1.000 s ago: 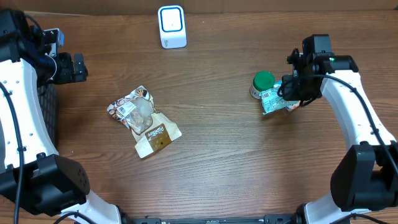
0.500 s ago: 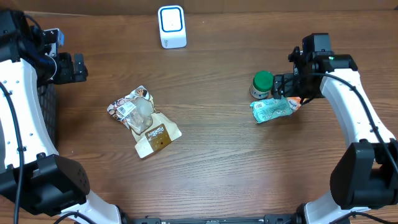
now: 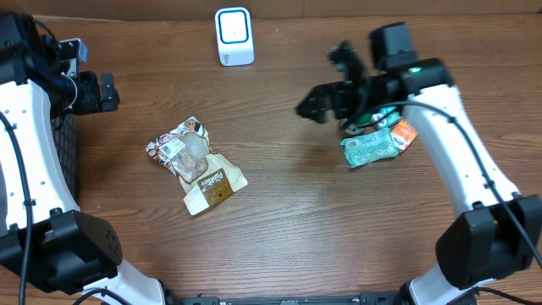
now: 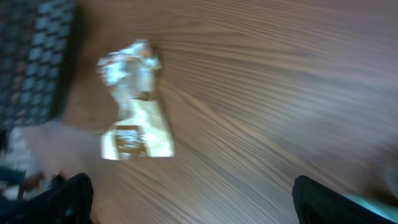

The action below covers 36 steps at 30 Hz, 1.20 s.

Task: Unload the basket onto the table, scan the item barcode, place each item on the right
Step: 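Move the right gripper left and grasp the clear Pantree bag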

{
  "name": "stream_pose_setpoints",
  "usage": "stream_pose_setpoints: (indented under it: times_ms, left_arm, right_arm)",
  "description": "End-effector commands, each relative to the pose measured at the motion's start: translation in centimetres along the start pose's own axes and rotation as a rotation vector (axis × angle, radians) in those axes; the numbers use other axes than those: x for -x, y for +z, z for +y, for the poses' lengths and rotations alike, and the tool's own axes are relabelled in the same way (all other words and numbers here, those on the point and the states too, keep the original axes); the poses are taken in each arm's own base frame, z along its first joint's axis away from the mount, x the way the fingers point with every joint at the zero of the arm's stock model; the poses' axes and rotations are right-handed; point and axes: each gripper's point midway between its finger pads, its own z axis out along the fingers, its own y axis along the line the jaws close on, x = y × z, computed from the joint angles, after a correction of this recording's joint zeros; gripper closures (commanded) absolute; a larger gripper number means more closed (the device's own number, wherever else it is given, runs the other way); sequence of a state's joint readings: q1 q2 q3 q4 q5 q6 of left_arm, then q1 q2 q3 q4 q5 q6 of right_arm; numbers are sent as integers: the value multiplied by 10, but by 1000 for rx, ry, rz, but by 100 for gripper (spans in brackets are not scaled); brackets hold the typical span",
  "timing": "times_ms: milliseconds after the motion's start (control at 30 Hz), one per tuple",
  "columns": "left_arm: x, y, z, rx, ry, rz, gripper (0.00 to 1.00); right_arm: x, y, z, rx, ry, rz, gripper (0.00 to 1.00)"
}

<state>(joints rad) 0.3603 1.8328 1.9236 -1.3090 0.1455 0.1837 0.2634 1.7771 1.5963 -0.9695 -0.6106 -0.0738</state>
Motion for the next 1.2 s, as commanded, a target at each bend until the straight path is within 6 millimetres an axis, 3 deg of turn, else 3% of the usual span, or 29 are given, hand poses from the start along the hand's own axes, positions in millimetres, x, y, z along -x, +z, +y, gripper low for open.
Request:
stream_pose_setpoints:
  times_ms: [0, 100, 267, 433, 567, 700, 967, 1167]
  left_arm:
    - [1, -1, 0, 0, 13, -4, 0]
    - [1, -1, 0, 0, 13, -4, 1]
    - [1, -1, 0, 0, 13, -4, 0]
    - [1, -1, 0, 0, 13, -4, 0]
    - [1, -1, 0, 0, 13, -4, 1]
    - [1, -1, 0, 0, 13, -4, 0]
    - [1, -1, 0, 0, 13, -4, 0]
    - [1, -1, 0, 0, 13, -4, 0]
  right_arm:
    - [-5, 35, 44, 114, -69, 33, 0]
    - [0, 63, 60, 107, -71, 19, 5]
    - [7, 121, 59, -8, 9, -15, 16]
    - [-11, 178, 62, 13, 30, 37, 17]
    - [-31, 210, 60, 13, 22, 89, 15]
    - [-44, 228, 55, 11, 23, 118, 10]
    - [-69, 256, 58, 65, 27, 189, 10]
    - [-79, 268, 64, 40, -5, 193, 24]
